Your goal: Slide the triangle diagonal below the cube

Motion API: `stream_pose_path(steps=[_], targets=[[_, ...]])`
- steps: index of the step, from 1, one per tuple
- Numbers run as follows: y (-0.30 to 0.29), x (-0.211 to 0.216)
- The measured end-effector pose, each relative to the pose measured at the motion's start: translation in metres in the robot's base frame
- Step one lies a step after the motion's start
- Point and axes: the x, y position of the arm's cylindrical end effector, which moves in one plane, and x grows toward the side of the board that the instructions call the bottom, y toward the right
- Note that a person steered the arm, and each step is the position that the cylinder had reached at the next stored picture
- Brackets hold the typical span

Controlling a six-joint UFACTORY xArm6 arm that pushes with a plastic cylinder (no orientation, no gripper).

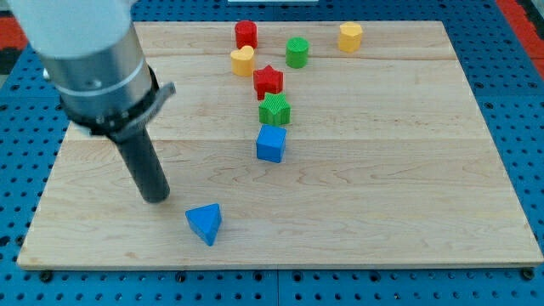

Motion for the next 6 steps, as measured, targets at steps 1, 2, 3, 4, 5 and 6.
stream_pose_path(steps=[1,2,3,4,5,6], targets=[[-0.008,0.032],[0.0,0.055],[0.056,0.041],[0.095,0.021],[0.113,0.018],[0.112,0.008]])
